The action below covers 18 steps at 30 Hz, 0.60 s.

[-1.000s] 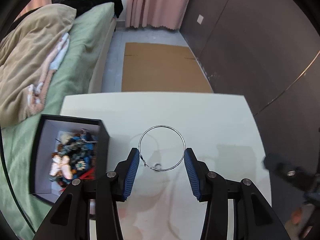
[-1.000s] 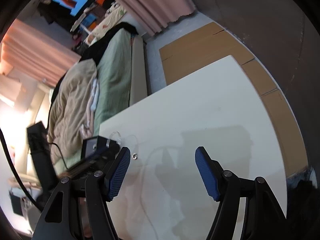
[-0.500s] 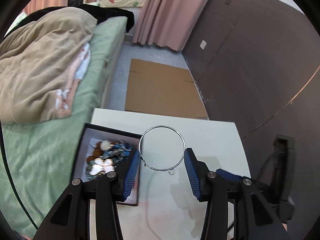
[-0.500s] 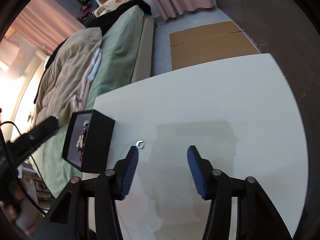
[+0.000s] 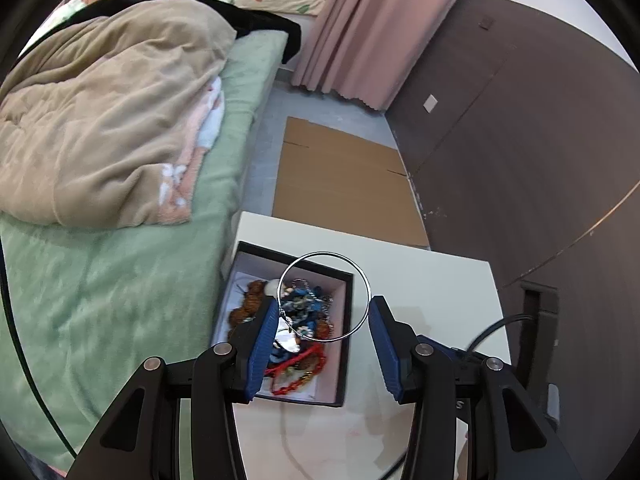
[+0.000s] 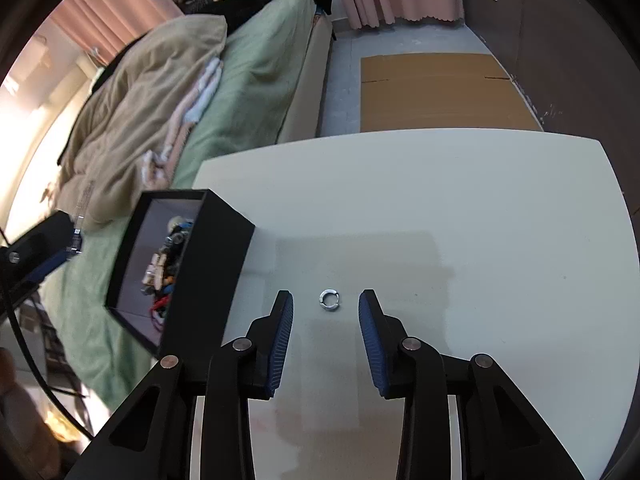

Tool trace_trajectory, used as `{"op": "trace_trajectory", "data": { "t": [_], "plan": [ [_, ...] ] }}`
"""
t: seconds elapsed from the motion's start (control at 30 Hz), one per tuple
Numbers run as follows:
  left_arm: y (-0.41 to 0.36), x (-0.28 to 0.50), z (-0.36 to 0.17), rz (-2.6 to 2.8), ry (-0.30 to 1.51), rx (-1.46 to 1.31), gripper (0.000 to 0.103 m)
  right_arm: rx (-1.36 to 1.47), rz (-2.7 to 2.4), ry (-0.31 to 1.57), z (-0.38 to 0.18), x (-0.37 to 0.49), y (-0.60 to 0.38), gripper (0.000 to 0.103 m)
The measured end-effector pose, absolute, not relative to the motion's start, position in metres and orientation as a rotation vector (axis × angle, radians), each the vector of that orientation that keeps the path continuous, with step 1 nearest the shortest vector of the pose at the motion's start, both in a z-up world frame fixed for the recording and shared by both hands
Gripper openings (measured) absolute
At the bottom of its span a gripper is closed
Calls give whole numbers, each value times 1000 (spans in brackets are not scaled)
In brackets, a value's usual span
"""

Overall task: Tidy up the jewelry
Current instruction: 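Drop the silver hoop into the box with the left gripper while the right gripper grasps the small silver ring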

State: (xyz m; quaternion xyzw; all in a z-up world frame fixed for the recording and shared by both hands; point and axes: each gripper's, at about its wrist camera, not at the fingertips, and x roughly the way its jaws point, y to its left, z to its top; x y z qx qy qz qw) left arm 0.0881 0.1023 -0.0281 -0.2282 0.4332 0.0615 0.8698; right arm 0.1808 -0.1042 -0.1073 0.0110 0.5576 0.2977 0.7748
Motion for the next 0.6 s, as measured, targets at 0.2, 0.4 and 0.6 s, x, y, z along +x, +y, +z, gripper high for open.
{"op": "trace_trajectory", "data": {
  "t": [0.2,0.4,0.6],
  "plan": [
    [111,84,-29,135,905,-488,48,-90,607,1211,-119,178,-85,23],
    [116,83,-32,138,916,-502,49,-162,592,1198,-119,172,-79,13],
    [111,84,-37,99,931,-534,49,-72,606,1181,-108,175,-92,11]
  ]
}}
